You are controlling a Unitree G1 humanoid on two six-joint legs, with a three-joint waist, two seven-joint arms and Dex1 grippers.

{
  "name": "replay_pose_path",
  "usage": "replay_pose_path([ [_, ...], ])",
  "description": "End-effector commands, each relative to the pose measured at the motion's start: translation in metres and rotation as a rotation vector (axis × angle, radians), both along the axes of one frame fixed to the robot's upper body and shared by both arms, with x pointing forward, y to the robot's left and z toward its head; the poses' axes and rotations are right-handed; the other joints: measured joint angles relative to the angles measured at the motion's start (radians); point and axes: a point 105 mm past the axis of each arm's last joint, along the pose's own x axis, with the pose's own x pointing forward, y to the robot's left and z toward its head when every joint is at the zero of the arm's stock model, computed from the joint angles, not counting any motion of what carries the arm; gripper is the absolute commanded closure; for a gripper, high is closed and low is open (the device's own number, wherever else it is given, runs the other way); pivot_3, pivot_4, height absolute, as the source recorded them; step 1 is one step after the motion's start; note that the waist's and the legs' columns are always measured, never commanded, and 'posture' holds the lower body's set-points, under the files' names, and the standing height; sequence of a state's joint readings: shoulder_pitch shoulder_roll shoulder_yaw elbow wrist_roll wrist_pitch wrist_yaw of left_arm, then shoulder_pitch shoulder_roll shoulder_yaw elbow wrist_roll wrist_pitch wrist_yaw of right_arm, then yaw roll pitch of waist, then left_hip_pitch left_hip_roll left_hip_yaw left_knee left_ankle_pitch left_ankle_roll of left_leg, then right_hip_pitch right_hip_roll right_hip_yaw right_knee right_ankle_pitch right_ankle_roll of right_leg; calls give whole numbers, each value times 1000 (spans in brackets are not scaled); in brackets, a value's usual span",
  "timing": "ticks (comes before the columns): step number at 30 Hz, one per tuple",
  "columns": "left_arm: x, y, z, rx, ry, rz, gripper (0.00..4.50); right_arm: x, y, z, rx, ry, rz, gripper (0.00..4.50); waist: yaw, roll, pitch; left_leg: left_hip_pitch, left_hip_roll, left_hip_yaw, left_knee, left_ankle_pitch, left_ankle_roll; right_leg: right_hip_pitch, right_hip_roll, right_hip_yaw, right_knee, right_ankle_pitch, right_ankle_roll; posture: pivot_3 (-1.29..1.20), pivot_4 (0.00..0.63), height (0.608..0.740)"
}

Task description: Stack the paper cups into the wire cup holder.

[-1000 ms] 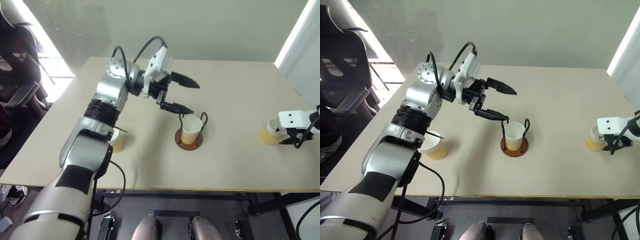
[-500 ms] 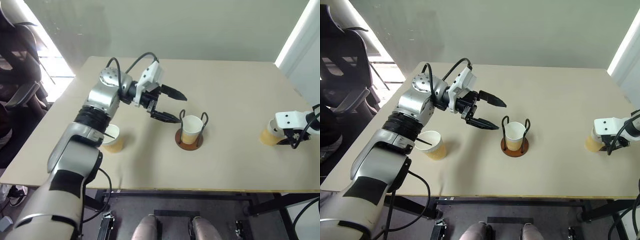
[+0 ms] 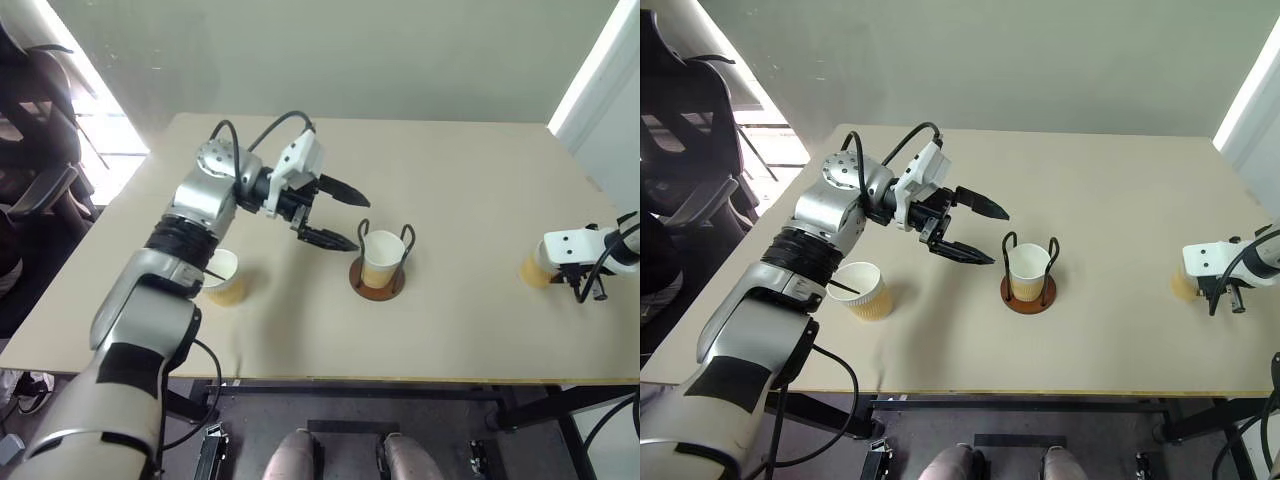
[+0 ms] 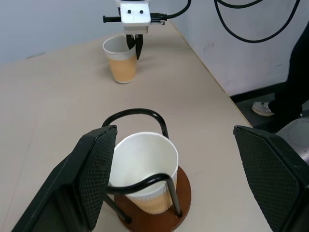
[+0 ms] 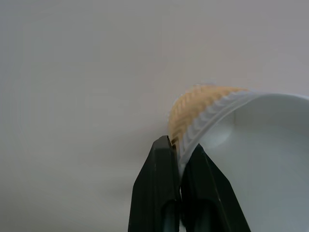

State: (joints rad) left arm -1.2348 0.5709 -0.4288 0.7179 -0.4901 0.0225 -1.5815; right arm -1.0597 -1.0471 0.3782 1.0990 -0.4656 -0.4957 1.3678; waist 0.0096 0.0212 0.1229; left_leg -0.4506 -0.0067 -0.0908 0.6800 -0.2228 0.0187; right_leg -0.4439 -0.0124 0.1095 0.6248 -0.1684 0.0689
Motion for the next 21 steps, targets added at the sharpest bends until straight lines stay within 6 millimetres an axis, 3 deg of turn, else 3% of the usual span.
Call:
replay_pose_path([
  [1,1,10,9,14,-16,15,344,3,2,9,-8,-17,13,4460,0,0,0,0,0,0,0,0,0,0,0,0,0,0,0,0,150,740],
  [4,8,24,3,59,-57,62,344,7,12,21,0,-42,62,4460,-1,0,0,0,0,0,0,0,0,0,0,0,0,0,-1,0,150,740],
  [10,18,53,-7,124,-60,163,344,12,61,59,43,-81,226,4460,-8,0,0,-1,0,0,-4,0,0,-3,0,0,0,-1,-3,0,150,740],
  [15,20,56,-18,153,-55,168,344,11,95,85,2,-129,338,4460,-5,0,0,-2,0,-1,-7,0,-1,-5,0,-1,-2,-3,-5,0,150,740],
  [21,22,55,-25,155,-43,170,344,7,121,100,-26,-158,413,4460,-3,0,0,-4,0,-2,-12,0,-1,-5,0,-2,-8,-2,-4,0,150,740],
])
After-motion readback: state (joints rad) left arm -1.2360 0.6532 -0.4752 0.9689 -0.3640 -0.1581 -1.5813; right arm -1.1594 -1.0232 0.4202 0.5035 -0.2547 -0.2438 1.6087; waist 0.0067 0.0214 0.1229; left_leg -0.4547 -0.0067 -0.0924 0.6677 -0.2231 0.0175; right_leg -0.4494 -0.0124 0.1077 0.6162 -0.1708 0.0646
